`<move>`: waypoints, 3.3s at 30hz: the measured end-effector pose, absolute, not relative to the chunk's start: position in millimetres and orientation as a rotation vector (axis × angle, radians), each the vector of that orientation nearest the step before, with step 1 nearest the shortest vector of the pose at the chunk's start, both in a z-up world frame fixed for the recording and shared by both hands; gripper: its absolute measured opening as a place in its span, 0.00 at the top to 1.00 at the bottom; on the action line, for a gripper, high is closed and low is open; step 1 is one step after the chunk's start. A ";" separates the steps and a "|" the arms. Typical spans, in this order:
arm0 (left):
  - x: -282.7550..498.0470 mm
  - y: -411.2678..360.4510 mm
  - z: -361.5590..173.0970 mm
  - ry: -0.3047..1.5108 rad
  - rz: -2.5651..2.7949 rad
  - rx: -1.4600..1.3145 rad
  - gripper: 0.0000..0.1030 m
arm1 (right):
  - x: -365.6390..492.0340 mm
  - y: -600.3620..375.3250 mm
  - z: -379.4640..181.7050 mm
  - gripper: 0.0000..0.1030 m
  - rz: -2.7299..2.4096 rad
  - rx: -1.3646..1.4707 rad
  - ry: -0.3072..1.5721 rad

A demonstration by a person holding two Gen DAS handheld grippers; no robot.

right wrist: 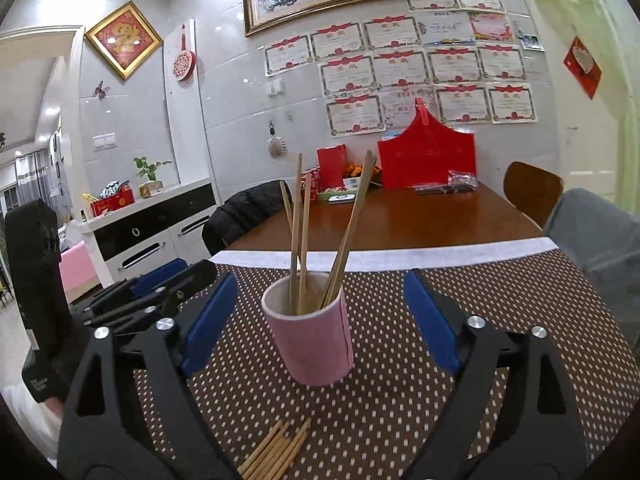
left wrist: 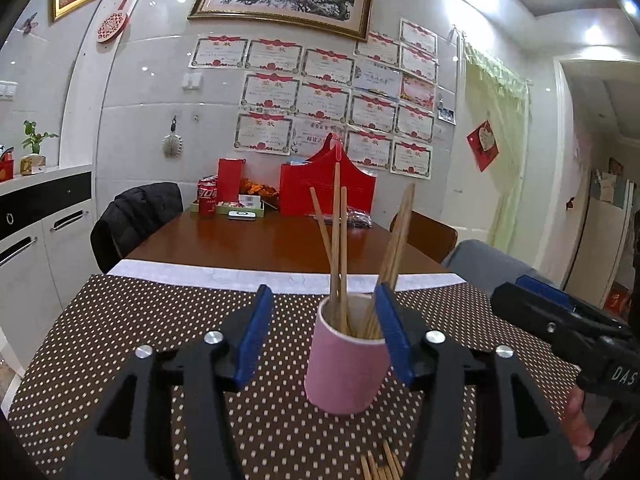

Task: Organize utensils
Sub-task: 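Move both open tools back over the chopstick pile, then close the right tool on a chopstick while the left tool grasps another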

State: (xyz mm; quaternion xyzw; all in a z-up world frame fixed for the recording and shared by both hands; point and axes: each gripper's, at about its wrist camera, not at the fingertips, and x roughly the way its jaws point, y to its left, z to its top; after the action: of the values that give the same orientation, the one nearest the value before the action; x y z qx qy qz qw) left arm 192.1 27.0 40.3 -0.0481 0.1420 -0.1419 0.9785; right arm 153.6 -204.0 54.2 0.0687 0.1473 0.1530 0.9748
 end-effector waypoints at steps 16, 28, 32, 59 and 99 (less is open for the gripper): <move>153.1 54.4 -9.3 0.639 -0.287 -0.104 0.39 | 97.3 -195.1 8.7 0.08 0.179 0.137 0.555; 132.7 71.4 -44.7 0.812 -0.291 -0.125 0.39 | 95.3 -191.6 -59.4 0.08 0.106 0.208 0.843; 131.0 73.0 -56.8 0.881 -0.289 -0.109 0.39 | 94.6 -188.4 -67.3 0.09 0.108 0.225 0.881; 110.6 45.7 -57.4 0.948 -0.408 -0.096 0.39 | 104.8 -130.9 -68.0 0.94 0.083 -0.008 0.908; 174.3 -67.2 -70.4 1.116 -0.233 0.196 0.92 | 89.9 -197.1 -68.5 0.95 0.214 0.298 0.918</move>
State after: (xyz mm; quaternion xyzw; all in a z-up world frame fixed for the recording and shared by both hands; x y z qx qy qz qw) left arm 174.3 -67.2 -70.4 0.0925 0.5275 -0.1102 0.8373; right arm 89.9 -197.1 -68.5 0.1432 0.4404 0.1026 0.8803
